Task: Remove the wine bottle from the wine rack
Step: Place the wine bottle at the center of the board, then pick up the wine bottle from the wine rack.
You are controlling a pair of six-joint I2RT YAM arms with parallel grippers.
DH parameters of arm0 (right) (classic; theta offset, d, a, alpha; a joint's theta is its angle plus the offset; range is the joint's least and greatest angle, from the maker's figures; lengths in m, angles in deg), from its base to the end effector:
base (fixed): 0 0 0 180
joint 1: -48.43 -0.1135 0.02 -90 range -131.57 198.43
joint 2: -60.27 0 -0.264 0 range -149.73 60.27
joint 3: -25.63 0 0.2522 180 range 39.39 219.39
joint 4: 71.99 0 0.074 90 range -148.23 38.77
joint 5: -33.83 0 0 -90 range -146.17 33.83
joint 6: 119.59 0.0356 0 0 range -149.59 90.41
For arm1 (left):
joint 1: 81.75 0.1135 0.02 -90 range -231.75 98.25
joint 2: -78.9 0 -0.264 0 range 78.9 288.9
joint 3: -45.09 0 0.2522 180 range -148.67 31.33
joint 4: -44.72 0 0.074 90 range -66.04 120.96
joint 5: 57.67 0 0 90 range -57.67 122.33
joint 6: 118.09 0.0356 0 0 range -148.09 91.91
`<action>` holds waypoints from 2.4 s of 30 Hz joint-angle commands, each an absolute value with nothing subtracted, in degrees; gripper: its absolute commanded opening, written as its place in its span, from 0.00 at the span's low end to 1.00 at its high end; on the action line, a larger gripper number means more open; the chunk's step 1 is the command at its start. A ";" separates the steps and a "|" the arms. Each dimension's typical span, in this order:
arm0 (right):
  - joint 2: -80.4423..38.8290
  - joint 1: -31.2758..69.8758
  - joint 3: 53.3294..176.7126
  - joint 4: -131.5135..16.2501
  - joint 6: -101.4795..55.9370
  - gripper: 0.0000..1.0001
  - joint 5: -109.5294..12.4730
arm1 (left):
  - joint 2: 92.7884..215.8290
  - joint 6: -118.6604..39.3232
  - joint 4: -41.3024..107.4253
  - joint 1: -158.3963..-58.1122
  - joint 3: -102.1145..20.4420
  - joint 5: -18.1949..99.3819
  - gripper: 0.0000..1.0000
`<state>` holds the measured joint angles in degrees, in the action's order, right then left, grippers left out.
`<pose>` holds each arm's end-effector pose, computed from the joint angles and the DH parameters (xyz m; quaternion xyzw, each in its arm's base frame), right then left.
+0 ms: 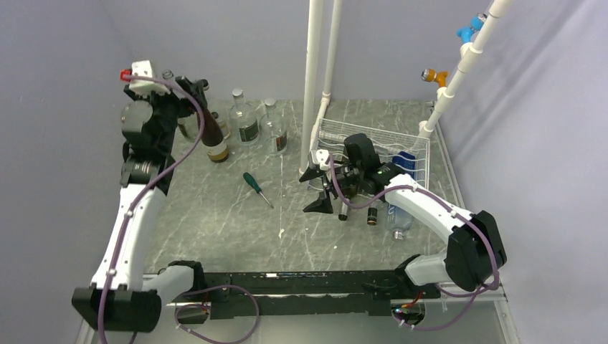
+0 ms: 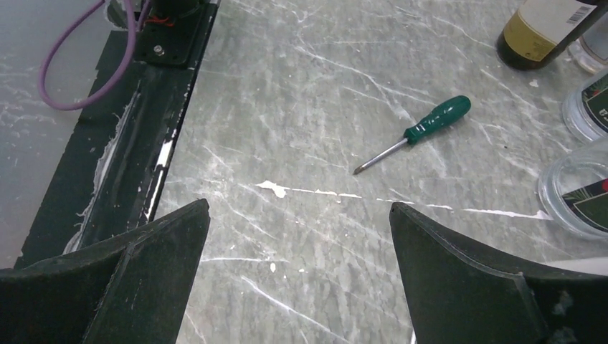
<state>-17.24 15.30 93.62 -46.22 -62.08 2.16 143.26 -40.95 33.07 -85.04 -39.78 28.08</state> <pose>0.2240 0.1824 0.2760 -0.6085 0.5305 0.4351 0.3988 0.2499 -0.0117 0.4567 -0.0823 0.6453 -0.0828 0.7550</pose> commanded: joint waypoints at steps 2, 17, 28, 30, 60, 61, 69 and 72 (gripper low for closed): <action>-13.39 17.09 95.57 -41.43 -69.81 1.00 5.18 | 134.71 -48.20 32.57 -84.41 -32.11 34.59 1.00; -9.77 27.50 99.10 -17.41 -91.83 1.00 18.70 | 115.53 -58.31 24.79 -84.39 -14.72 49.28 1.00; -1.45 37.41 92.51 -26.29 -83.04 1.00 20.83 | 107.38 -67.21 25.25 -84.39 -3.05 55.65 1.00; -0.62 39.31 91.55 -27.13 -81.89 1.00 21.11 | 106.15 -69.26 27.45 -84.39 -0.62 57.17 1.00; 5.69 61.59 89.30 -25.21 -72.65 1.00 17.53 | 113.24 -64.67 43.48 -118.33 9.66 48.24 1.00; 5.57 61.86 89.62 -24.66 -73.06 1.00 17.83 | 113.36 -64.61 44.62 -118.97 10.28 47.79 0.99; 4.54 64.04 90.78 -22.32 -75.02 1.00 19.48 | 115.24 -65.97 52.56 -122.69 13.97 45.61 0.99; 4.55 64.41 90.51 -23.24 -74.30 1.00 19.38 | 116.78 -66.94 55.58 -124.72 15.33 44.16 1.00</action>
